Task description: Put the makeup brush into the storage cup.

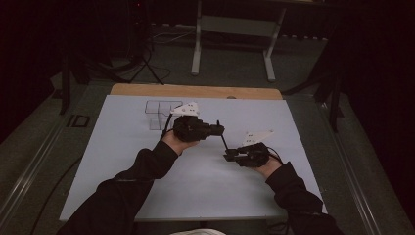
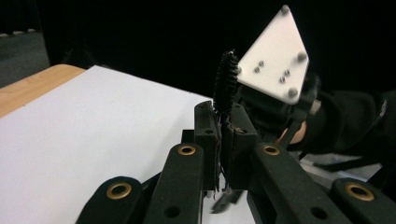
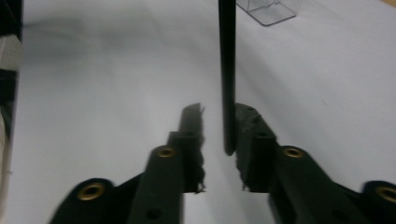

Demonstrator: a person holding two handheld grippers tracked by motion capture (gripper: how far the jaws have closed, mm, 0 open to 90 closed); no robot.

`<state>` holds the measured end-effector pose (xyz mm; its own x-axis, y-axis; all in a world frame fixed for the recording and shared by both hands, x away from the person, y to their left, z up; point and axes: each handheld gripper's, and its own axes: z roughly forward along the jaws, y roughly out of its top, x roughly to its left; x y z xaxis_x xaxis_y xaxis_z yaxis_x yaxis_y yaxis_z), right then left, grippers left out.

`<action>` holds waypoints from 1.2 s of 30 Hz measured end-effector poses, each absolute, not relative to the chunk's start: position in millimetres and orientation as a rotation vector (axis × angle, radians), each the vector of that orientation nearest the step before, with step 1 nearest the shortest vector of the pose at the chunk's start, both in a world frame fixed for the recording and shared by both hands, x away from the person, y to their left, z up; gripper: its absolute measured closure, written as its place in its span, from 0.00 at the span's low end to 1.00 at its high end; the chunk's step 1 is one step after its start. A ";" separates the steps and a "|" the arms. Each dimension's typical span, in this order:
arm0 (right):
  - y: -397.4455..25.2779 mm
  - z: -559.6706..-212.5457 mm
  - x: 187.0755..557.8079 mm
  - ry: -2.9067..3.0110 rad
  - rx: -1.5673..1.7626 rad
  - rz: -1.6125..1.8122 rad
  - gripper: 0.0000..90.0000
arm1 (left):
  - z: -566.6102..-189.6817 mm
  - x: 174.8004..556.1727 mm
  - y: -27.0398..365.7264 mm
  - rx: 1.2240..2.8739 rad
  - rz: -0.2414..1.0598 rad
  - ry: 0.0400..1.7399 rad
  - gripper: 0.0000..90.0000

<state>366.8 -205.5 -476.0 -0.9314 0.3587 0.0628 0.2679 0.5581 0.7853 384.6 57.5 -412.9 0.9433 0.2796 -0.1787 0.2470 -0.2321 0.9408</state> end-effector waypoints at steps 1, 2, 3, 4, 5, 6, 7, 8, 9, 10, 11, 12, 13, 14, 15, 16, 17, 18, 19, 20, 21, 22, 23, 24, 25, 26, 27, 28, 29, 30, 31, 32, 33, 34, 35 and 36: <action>-205.1 -475.4 366.1 2.671 0.539 1.328 0.73 | -412.0 384.7 58.4 1.820 0.032 0.396 0.96; -204.8 -474.9 365.5 2.672 0.539 1.328 0.69 | -409.9 384.3 59.7 1.829 0.052 0.401 0.96; -204.2 -474.1 365.3 2.676 0.547 1.338 0.61 | -408.9 384.3 61.0 1.831 0.058 0.408 0.96; -204.0 -473.8 365.1 2.669 0.550 1.341 0.58 | -407.4 385.2 62.8 1.829 0.041 0.419 0.96; -204.1 -473.2 365.2 2.670 0.558 1.343 0.54 | -405.8 385.0 64.9 1.828 0.056 0.431 0.97; -204.6 -472.8 365.6 2.666 0.567 1.350 0.52 | -404.4 385.1 66.2 1.831 0.053 0.441 0.97; -204.8 -472.7 365.7 2.661 0.576 1.357 0.45 | -402.7 385.0 68.3 1.839 0.059 0.439 0.97; -204.9 -472.6 365.8 2.651 0.596 1.358 0.40 | -400.6 384.2 70.5 1.844 0.073 0.445 0.97; -205.5 -472.3 366.0 2.643 0.616 1.376 0.36 | -399.2 384.2 71.9 1.854 0.073 0.447 0.97; -205.6 -472.1 365.9 2.639 0.626 1.384 0.33 | -397.9 383.8 73.9 1.855 0.080 0.451 0.97; -205.4 -471.6 365.4 2.631 0.632 1.384 0.29 | -396.5 383.7 76.0 1.859 0.079 0.462 0.97; -205.4 -471.1 364.2 2.619 0.641 1.393 0.24 | -394.5 383.4 78.6 1.872 0.089 0.472 0.97; -205.2 -470.5 363.3 2.610 0.647 1.405 0.22 | -393.3 382.8 80.4 1.872 0.102 0.477 0.97; -205.3 -470.0 362.4 2.605 0.646 1.405 0.18 | -391.1 382.9 83.3 1.873 0.097 0.488 0.97; -205.7 -469.1 361.7 2.600 0.643 1.421 0.15 | -389.2 382.1 85.5 1.878 0.114 0.493 0.97; -206.4 -468.5 361.5 2.591 0.656 1.430 0.17 | -387.5 382.0 87.9 1.876 0.114 0.499 0.97; -206.9 -468.0 361.0 2.582 0.662 1.424 0.15 | -386.1 381.8 89.5 1.878 0.112 0.503 0.97; -207.5 -467.6 360.3 2.581 0.660 1.426 0.16 | -384.0 380.9 92.2 1.881 0.130 0.506 0.97; -208.8 -467.3 359.4 2.567 0.649 1.439 0.16 | -382.7 380.7 93.8 1.881 0.129 0.506 0.97; -209.6 -466.9 358.6 2.561 0.658 1.450 0.16 | -381.1 380.2 96.0 1.880 0.136 0.509 0.97; -210.8 -466.7 358.0 2.556 0.660 1.464 0.16 | -379.1 379.8 99.0 1.876 0.143 0.514 0.97; -211.8 -466.1 356.1 2.544 0.654 1.476 0.16 | -377.5 379.6 101.2 1.878 0.149 0.515 0.97; -212.7 -465.5 354.2 2.530 0.650 1.482 0.16 | -376.3 379.2 102.9 1.873 0.155 0.521 0.97; -213.2 -465.4 353.5 2.531 0.649 1.486 0.16 | -374.9 379.6 105.2 1.871 0.154 0.529 0.97; -214.2 -465.5 352.3 2.526 0.650 1.505 0.16 | -373.5 379.3 107.1 1.873 0.166 0.534 0.97; -214.2 -465.5 352.3 2.526 0.650 1.505 0.16 | -373.5 379.3 107.1 1.873 0.166 0.534 0.97; -215.5 -465.7 351.0 2.510 0.649 1.516 0.16 | -370.7 379.5 111.1 1.870 0.174 0.545 0.97; -217.7 -466.2 348.8 2.501 0.658 1.528 0.16 | -369.3 379.3 113.1 1.868 0.185 0.549 0.97; -218.8 -466.4 347.3 2.489 0.656 1.539 0.16 | -367.9 379.6 115.0 1.863 0.180 0.553 0.97; -219.8 -466.7 345.9 2.476 0.656 1.541 0.16 | -366.4 379.5 116.7 1.860 0.192 0.557 0.96; -220.6 -466.8 345.0 2.475 0.658 1.541 0.16 | -364.9 379.7 118.9 1.857 0.195 0.563 0.96; -221.6 -467.0 344.0 2.473 0.659 1.564 0.16 | -363.3 379.8 120.9 1.855 0.199 0.566 0.96; -222.7 -467.2 342.8 2.464 0.660 1.578 0.16 | -361.7 379.7 123.1 1.850 0.209 0.570 0.97; -223.3 -467.4 341.6 2.453 0.666 1.577 0.16 | -360.1 380.0 125.1 1.849 0.210 0.572 0.97; -224.8 -467.5 340.7 2.442 0.673 1.582 0.16 | -358.5 380.2 127.3 1.851 0.222 0.577 0.96; -226.3 -467.9 340.2 2.428 0.687 1.591 0.16 | -357.0 380.4 129.6 1.846 0.227 0.583 0.96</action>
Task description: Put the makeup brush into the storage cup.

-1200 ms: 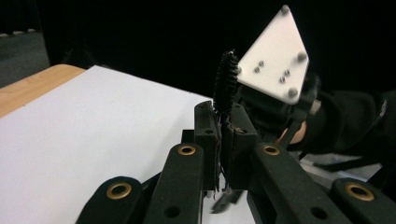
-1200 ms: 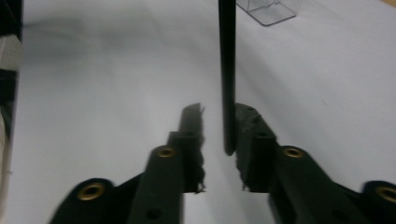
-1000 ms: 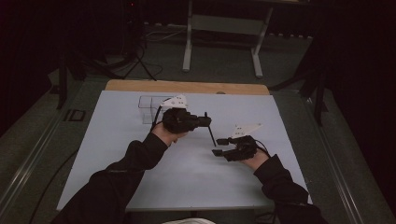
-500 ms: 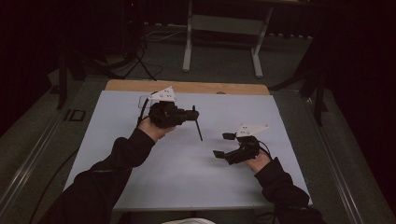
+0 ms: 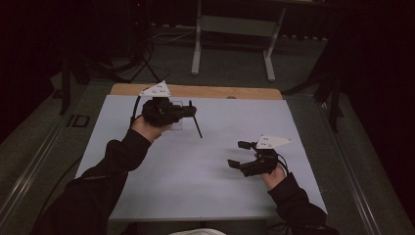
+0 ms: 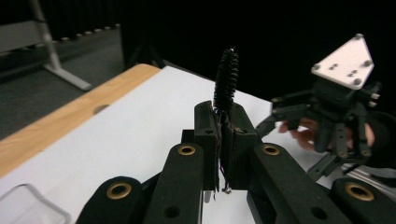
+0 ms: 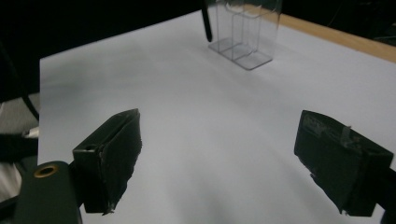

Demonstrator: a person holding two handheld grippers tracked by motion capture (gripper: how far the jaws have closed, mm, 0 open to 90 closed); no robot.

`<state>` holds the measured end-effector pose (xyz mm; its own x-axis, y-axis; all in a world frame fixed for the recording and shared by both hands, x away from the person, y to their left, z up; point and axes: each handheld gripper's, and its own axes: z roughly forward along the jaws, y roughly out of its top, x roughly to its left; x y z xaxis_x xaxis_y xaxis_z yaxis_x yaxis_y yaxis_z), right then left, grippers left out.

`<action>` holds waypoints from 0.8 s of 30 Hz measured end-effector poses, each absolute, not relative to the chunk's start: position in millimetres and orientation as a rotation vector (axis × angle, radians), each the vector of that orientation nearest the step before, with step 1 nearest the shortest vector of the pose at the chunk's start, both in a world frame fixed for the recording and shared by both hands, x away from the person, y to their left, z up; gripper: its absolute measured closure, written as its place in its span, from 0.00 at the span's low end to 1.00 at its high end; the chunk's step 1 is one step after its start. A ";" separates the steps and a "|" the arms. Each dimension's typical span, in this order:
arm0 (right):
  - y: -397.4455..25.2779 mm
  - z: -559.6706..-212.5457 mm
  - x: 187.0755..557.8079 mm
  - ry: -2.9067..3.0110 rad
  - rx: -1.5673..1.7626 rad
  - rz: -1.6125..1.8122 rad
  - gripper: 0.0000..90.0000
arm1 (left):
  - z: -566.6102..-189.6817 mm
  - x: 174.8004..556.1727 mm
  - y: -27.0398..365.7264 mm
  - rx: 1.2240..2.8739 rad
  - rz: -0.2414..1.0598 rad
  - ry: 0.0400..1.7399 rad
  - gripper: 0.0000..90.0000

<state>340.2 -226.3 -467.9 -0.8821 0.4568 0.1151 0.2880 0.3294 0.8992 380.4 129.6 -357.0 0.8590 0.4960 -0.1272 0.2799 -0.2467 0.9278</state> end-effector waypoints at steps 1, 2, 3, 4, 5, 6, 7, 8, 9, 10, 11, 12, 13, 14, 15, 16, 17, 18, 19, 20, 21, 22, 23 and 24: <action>-227.7 -468.3 340.0 2.419 0.704 1.590 0.16 | -355.7 380.9 131.7 1.844 0.225 0.585 0.96; -228.9 -468.9 340.1 2.415 0.708 1.588 0.16 | -354.2 381.1 134.2 1.842 0.243 0.590 0.96; -229.7 -469.5 339.9 2.413 0.714 1.584 0.16 | -352.8 381.8 136.5 1.840 0.241 0.594 0.96; -230.3 -470.2 339.8 2.406 0.718 1.581 0.16 | -351.4 382.2 138.6 1.838 0.252 0.594 0.96; -230.6 -470.8 339.9 2.410 0.722 1.572 0.16 | -349.9 383.1 141.0 1.838 0.262 0.600 0.96; -230.7 -471.5 339.8 2.416 0.725 1.557 0.16 | -348.5 384.1 143.4 1.834 0.264 0.603 0.97; -230.9 -472.1 338.9 2.407 0.726 1.545 0.16 | -347.0 385.1 146.0 1.832 0.272 0.606 0.96; -231.1 -472.6 338.9 2.408 0.725 1.547 0.16 | -345.6 386.4 148.7 1.829 0.276 0.614 0.96; -230.9 -472.8 338.7 2.418 0.725 1.539 0.16 | -344.1 387.5 151.2 1.826 0.285 0.621 0.96; -231.1 -472.8 338.1 2.412 0.719 1.534 0.16 | -342.6 388.7 153.8 1.824 0.290 0.626 0.97; -231.7 -472.8 338.2 2.414 0.724 1.545 0.16 | -340.9 389.6 156.2 1.824 0.296 0.634 0.96; -232.2 -472.8 338.7 2.418 0.730 1.552 0.16 | -338.9 390.4 158.8 1.824 0.306 0.639 0.96; -232.6 -472.7 338.5 2.412 0.727 1.546 0.16 | -336.9 391.4 161.5 1.820 0.308 0.644 0.96; -232.6 -472.7 338.5 2.412 0.727 1.546 0.16 | -336.9 391.4 161.5 1.820 0.308 0.644 0.96; -233.1 -472.6 338.6 2.410 0.725 1.553 0.16 | -331.5 392.6 167.0 1.825 0.333 0.648 0.96; -234.0 -472.4 338.8 2.400 0.728 1.564 0.16 | -329.0 393.5 170.0 1.823 0.333 0.651 0.96; -234.5 -472.2 338.9 2.397 0.725 1.570 0.16 | -326.6 394.0 172.7 1.820 0.346 0.658 0.96; -234.9 -472.1 339.3 2.400 0.732 1.574 0.16 | -323.6 395.1 176.5 1.817 0.351 0.662 0.96; -235.3 -472.1 339.5 2.392 0.734 1.570 0.16 | -321.1 395.7 179.4 1.816 0.357 0.665 0.96; -235.7 -472.1 339.9 2.392 0.735 1.573 0.16 | -319.4 395.9 181.3 1.814 0.369 0.669 0.96; -235.9 -472.1 340.1 2.396 0.738 1.577 0.16 | -317.1 396.5 184.1 1.813 0.371 0.666 0.96; -235.9 -472.1 340.0 2.393 0.736 1.573 0.16 | -314.3 396.6 186.4 1.816 0.390 0.671 0.97; -236.1 -472.2 339.7 2.386 0.737 1.574 0.16 | -312.3 397.1 188.5 1.820 0.398 0.673 0.96; -236.1 -472.2 340.2 2.392 0.741 1.578 0.16 | -311.0 397.6 190.0 1.824 0.405 0.671 0.96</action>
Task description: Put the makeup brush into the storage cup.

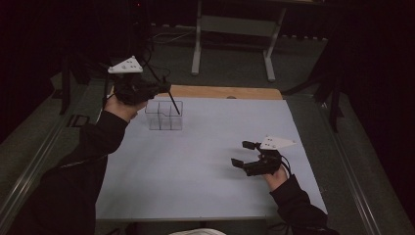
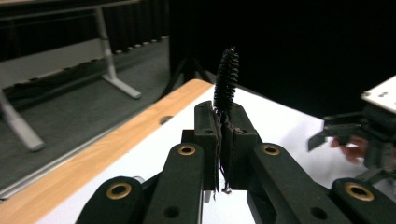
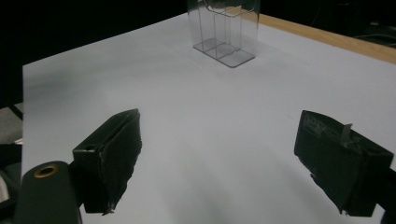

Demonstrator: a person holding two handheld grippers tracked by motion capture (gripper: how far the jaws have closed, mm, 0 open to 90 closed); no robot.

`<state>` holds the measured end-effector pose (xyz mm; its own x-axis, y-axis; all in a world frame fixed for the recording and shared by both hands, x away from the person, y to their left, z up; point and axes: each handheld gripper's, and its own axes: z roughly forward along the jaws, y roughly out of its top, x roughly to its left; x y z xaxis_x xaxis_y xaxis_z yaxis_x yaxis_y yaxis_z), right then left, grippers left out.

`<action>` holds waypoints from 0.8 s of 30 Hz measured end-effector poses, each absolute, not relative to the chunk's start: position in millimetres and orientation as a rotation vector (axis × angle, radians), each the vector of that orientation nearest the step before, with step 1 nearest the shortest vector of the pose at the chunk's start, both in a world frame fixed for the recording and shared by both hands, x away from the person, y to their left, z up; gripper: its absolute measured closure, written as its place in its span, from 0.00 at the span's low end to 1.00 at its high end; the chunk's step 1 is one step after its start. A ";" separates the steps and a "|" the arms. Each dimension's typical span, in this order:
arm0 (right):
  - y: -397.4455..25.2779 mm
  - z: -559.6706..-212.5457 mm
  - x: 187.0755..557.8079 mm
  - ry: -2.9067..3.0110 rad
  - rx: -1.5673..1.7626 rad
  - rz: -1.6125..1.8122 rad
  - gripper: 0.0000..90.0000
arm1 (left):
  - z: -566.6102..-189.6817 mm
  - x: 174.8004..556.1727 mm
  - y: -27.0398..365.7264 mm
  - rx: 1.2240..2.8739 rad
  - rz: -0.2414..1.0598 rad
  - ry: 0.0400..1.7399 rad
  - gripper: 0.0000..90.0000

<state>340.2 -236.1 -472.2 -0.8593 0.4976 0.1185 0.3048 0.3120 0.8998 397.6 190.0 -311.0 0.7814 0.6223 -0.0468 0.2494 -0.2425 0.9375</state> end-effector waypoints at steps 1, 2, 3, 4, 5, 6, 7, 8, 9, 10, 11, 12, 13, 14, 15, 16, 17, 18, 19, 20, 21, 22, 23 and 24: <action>-236.0 -472.2 340.4 2.393 0.741 1.575 0.16 | -309.5 397.8 191.5 1.822 0.417 0.678 0.96; -236.0 -472.2 340.1 2.386 0.739 1.575 0.16 | -308.1 398.7 193.4 1.819 0.416 0.683 0.96; -235.9 -472.2 340.4 2.390 0.740 1.580 0.16 | -306.7 399.3 195.1 1.819 0.424 0.687 0.96; -235.8 -472.2 340.6 2.394 0.742 1.579 0.16 | -305.1 400.0 197.1 1.811 0.433 0.697 0.96; -235.7 -472.3 340.2 2.391 0.739 1.576 0.16 | -304.1 401.0 198.5 1.809 0.433 0.700 0.96; -235.7 -472.3 340.3 2.392 0.741 1.580 0.16 | -302.7 401.7 200.2 1.806 0.448 0.705 0.96; -235.8 -472.5 340.7 2.395 0.745 1.584 0.16 | -300.9 403.2 202.3 1.801 0.457 0.714 0.96; -235.8 -472.5 340.7 2.395 0.745 1.584 0.16 | -300.9 403.2 202.3 1.801 0.457 0.714 0.96; -236.0 -472.5 340.6 2.390 0.747 1.584 0.16 | -298.6 405.4 205.2 1.797 0.480 0.723 0.96; -236.4 -472.4 341.0 2.391 0.751 1.593 0.16 | -297.9 406.6 206.0 1.794 0.485 0.729 0.96; -236.5 -472.4 341.0 2.389 0.750 1.592 0.16 | -297.0 408.1 207.0 1.800 0.494 0.734 0.96; -236.4 -472.3 340.9 2.388 0.749 1.591 0.16 | -296.4 409.3 207.9 1.799 0.509 0.739 0.96; -236.4 -472.4 340.9 2.391 0.749 1.594 0.16 | -296.0 410.6 208.7 1.799 0.505 0.743 0.96; -236.4 -472.4 340.9 2.391 0.749 1.594 0.16 | -296.0 410.6 208.7 1.799 0.505 0.743 0.96; -236.4 -472.6 341.0 2.392 0.748 1.593 0.16 | -295.3 413.5 209.9 1.807 0.526 0.754 0.96; -236.4 -473.0 340.9 2.396 0.750 1.590 0.16 | -295.3 414.8 210.4 1.808 0.533 0.759 0.96; -236.5 -473.2 341.1 2.397 0.752 1.592 0.16 | -295.1 415.6 210.8 1.811 0.547 0.762 0.96; -236.5 -473.3 341.1 2.396 0.753 1.591 0.16 | -295.0 417.3 211.6 1.813 0.548 0.768 0.96; -236.4 -473.4 341.1 2.397 0.753 1.591 0.16 | -294.8 418.8 212.2 1.811 0.562 0.780 0.96; -236.3 -473.6 341.2 2.401 0.754 1.591 0.16 | -294.6 420.3 213.3 1.806 0.564 0.788 0.96; -236.2 -473.8 341.1 2.397 0.755 1.592 0.16 | -294.3 421.5 213.8 1.813 0.569 0.794 0.96; -236.2 -473.9 341.2 2.399 0.755 1.594 0.16 | -294.0 422.7 214.7 1.815 0.595 0.799 0.96; -236.0 -474.0 341.4 2.402 0.751 1.593 0.16 | -293.9 423.6 215.5 1.813 0.595 0.802 0.96; -235.9 -474.1 341.3 2.400 0.751 1.591 0.16 | -293.7 424.6 216.6 1.813 0.607 0.805 0.96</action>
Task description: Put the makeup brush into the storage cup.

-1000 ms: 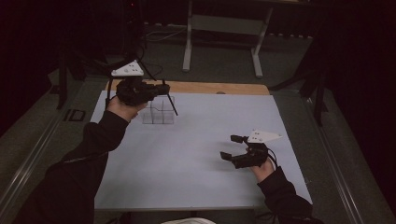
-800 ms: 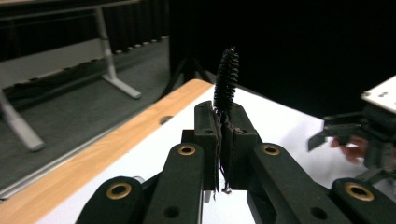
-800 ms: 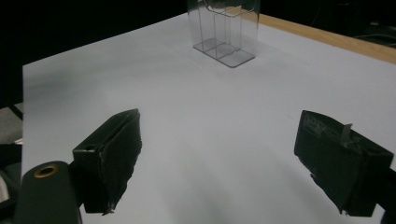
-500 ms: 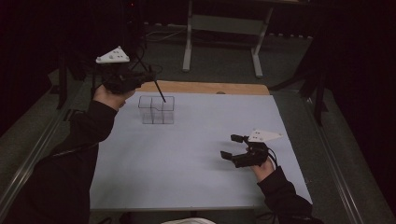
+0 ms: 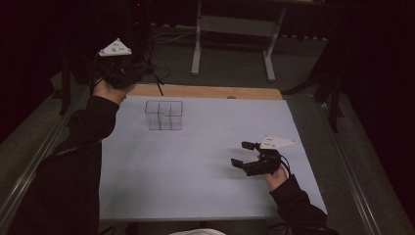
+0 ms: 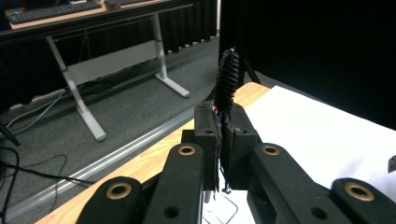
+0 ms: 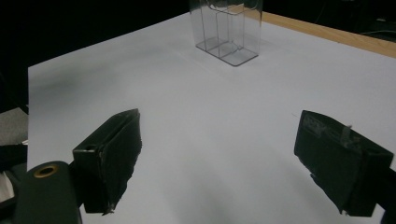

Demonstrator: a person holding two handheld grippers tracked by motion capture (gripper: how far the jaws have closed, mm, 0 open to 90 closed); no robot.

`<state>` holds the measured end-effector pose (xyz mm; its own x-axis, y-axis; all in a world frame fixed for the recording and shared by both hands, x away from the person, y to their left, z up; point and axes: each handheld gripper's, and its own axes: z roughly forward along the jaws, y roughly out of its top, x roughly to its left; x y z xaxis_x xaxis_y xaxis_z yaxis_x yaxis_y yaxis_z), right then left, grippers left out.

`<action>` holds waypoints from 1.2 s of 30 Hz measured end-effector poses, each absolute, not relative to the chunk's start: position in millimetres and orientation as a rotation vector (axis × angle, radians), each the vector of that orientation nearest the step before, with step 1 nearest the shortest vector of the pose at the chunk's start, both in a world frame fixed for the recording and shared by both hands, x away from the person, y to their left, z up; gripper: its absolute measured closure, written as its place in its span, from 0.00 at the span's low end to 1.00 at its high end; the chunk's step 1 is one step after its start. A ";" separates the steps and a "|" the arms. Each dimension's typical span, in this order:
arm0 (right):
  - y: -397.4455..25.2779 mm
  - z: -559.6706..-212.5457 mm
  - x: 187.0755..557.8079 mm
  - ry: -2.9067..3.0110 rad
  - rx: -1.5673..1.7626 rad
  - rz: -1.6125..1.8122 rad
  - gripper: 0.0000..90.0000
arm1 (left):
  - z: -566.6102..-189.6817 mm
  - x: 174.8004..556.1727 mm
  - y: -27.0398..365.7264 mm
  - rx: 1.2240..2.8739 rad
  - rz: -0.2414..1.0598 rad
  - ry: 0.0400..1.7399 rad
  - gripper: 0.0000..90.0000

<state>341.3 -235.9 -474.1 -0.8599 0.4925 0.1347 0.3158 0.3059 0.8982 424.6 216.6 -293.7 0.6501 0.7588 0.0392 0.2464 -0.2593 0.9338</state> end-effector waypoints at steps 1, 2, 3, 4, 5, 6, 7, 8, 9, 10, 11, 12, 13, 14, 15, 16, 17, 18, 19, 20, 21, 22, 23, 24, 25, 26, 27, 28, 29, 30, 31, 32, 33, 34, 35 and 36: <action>-236.0 -474.2 341.4 2.400 0.751 1.594 0.16 | -293.8 425.7 217.9 1.804 0.610 0.811 0.96; -236.0 -474.4 341.7 2.404 0.753 1.598 0.16 | -294.1 427.0 219.3 1.799 0.608 0.814 0.96; -236.0 -474.4 341.6 2.404 0.751 1.590 0.16 | -294.6 427.8 219.9 1.799 0.624 0.824 0.96; -235.9 -474.4 341.5 2.403 0.750 1.590 0.16 | -295.7 429.3 221.5 1.795 0.629 0.833 0.96; -235.9 -474.5 341.6 2.405 0.751 1.596 0.16 | -296.8 430.3 222.2 1.788 0.628 0.839 0.96; -235.8 -474.4 341.4 2.405 0.751 1.591 0.16 | -298.5 431.7 223.1 1.790 0.643 0.856 0.96; -235.8 -474.3 341.4 2.404 0.750 1.591 0.16 | -299.7 432.7 223.8 1.792 0.649 0.864 0.96; -235.9 -474.4 341.5 2.404 0.750 1.597 0.16 | -301.4 434.1 225.1 1.792 0.642 0.873 0.96; -236.0 -474.4 341.4 2.403 0.750 1.595 0.16 | -303.3 435.1 226.0 1.792 0.660 0.887 0.96; -236.1 -474.6 341.5 2.405 0.752 1.594 0.16 | -304.7 436.2 227.1 1.790 0.656 0.897 0.96; -236.2 -474.8 341.7 2.406 0.752 1.596 0.16 | -305.8 436.9 227.9 1.786 0.652 0.902 0.96; -236.2 -474.9 341.8 2.406 0.751 1.595 0.16 | -307.4 438.0 228.7 1.786 0.660 0.912 0.96; -236.2 -475.0 341.9 2.406 0.752 1.596 0.16 | -308.3 438.8 229.0 1.793 0.666 0.915 0.96; -236.2 -475.0 342.0 2.407 0.752 1.597 0.16 | -309.8 439.4 229.5 1.793 0.668 0.917 0.96; -236.2 -475.0 342.0 2.407 0.752 1.597 0.16 | -309.8 439.4 229.5 1.793 0.668 0.917 0.96; -236.0 -474.9 341.6 2.408 0.747 1.600 0.16 | -312.1 440.6 229.8 1.789 0.662 0.927 0.96; -236.0 -474.9 341.6 2.408 0.747 1.600 0.16 | -313.6 440.8 229.4 1.794 0.670 0.931 0.96; -236.1 -474.9 341.5 2.408 0.748 1.602 0.16 | -315.0 441.4 229.1 1.796 0.666 0.935 0.96; -236.3 -475.0 341.5 2.405 0.748 1.601 0.16 | -316.9 441.6 228.7 1.799 0.669 0.940 0.96; -236.9 -475.1 341.7 2.404 0.752 1.607 0.16 | -318.5 442.2 228.2 1.809 0.674 0.946 0.96; -236.9 -475.1 341.7 2.404 0.752 1.607 0.16 | -319.8 442.4 227.8 1.813 0.674 0.951 0.96; -237.0 -475.0 341.6 2.402 0.751 1.605 0.16 | -321.6 442.6 227.8 1.814 0.670 0.950 0.96; -236.9 -474.9 341.5 2.403 0.747 1.606 0.16 | -323.4 442.8 227.6 1.824 0.680 0.952 0.96; -237.0 -474.9 341.4 2.404 0.748 1.610 0.16 | -325.4 443.1 227.3 1.820 0.680 0.963 0.96; -236.8 -474.9 341.4 2.403 0.746 1.608 0.16 | -327.4 443.6 227.8 1.821 0.674 0.964 0.96; -236.7 -475.0 341.3 2.405 0.746 1.606 0.16 | -329.0 443.8 227.6 1.825 0.684 0.972 0.96; -236.6 -475.1 341.4 2.406 0.746 1.606 0.16 | -330.6 444.3 227.9 1.827 0.682 0.978 0.96; -236.6 -475.1 341.3 2.407 0.746 1.609 0.16 | -332.2 444.8 227.9 1.825 0.675 0.980 0.96; -236.5 -475.2 341.3 2.407 0.741 1.608 0.16 | -333.5 444.9 227.6 1.830 0.684 0.985 0.96; -236.3 -475.2 341.2 2.410 0.740 1.607 0.16 | -334.8 445.3 227.3 1.833 0.686 0.989 0.96; -236.2 -475.3 341.2 2.412 0.740 1.605 0.16 | -336.0 445.6 227.4 1.831 0.684 0.991 0.96; -236.2 -475.5 341.2 2.412 0.738 1.606 0.16 | -337.2 445.9 227.4 1.827 0.681 0.998 0.96; -236.1 -475.5 341.2 2.414 0.741 1.603 0.16 | -338.7 446.4 227.3 1.830 0.684 1.003 0.96; -236.0 -475.6 341.1 2.414 0.742 1.603 0.16 | -340.4 446.2 226.8 1.829 0.697 1.010 0.96; -236.0 -475.5 341.0 2.414 0.740 1.607 0.16 | -342.8 446.5 226.3 1.834 0.706 1.017 0.96; -235.8 -475.3 340.7 2.416 0.741 1.606 0.16 | -344.4 447.0 226.0 1.837 0.703 1.026 0.96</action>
<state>340.7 -235.8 -475.3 -0.8673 0.4759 0.1458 0.3186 0.3056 0.8973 447.0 226.0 -344.4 0.4959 0.8668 0.0519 0.3611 -0.2602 0.8955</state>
